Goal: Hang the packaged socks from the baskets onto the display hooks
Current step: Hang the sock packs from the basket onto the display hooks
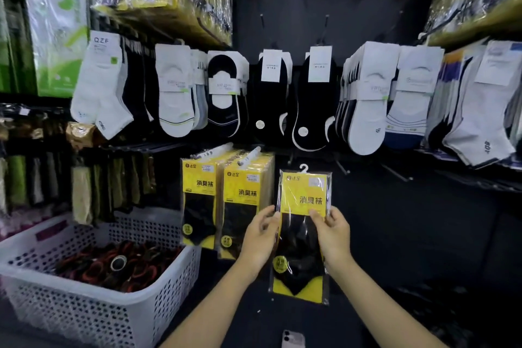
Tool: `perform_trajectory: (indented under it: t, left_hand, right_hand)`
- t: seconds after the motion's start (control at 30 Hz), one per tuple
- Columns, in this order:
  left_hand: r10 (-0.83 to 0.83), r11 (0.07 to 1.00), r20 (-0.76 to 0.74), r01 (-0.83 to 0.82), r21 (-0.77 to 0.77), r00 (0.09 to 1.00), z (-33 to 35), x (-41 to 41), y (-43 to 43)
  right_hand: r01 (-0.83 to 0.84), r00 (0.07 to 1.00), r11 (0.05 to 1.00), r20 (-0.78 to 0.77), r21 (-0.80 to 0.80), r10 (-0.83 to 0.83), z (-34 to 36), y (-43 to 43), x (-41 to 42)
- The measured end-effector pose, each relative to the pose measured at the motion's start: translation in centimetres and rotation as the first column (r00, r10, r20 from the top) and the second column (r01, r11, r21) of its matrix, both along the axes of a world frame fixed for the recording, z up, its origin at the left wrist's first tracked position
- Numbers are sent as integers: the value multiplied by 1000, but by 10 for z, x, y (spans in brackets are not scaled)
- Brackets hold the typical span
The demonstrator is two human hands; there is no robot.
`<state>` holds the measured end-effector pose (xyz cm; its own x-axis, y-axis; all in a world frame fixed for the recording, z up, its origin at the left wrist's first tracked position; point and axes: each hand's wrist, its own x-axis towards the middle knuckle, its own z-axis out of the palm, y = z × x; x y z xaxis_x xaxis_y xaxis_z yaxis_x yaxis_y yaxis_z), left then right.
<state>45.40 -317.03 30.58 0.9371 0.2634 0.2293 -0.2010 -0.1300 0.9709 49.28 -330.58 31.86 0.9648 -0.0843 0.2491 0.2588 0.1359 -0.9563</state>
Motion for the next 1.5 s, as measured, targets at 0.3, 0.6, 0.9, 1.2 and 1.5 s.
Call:
perform_trajectory:
  t: [0.3, 0.6, 0.9, 1.2, 1.5]
  left_hand:
    - [24, 999, -44, -23, 25, 999, -5, 27, 12]
    - [26, 997, -239, -9, 72, 971, -103, 3, 26]
    - [122, 991, -617, -134, 27, 777, -318, -116, 43]
    - [176, 970, -786, -240, 37, 593, -415, -140, 69]
    - [175, 980, -860, -171, 104, 479, -455, -81, 86]
  right_hand:
    - [18, 995, 996, -92, -92, -27, 4, 23, 48]
    - [113, 924, 994, -367, -7, -107, -97, -5, 32]
    - [-200, 572, 975, -820, -102, 31, -320, -8, -77]
    - [-329, 419, 901, -899, -284, -131, -437, -17, -99]
    - [-410, 410, 852, -900, -325, -146, -482, -10, -69]
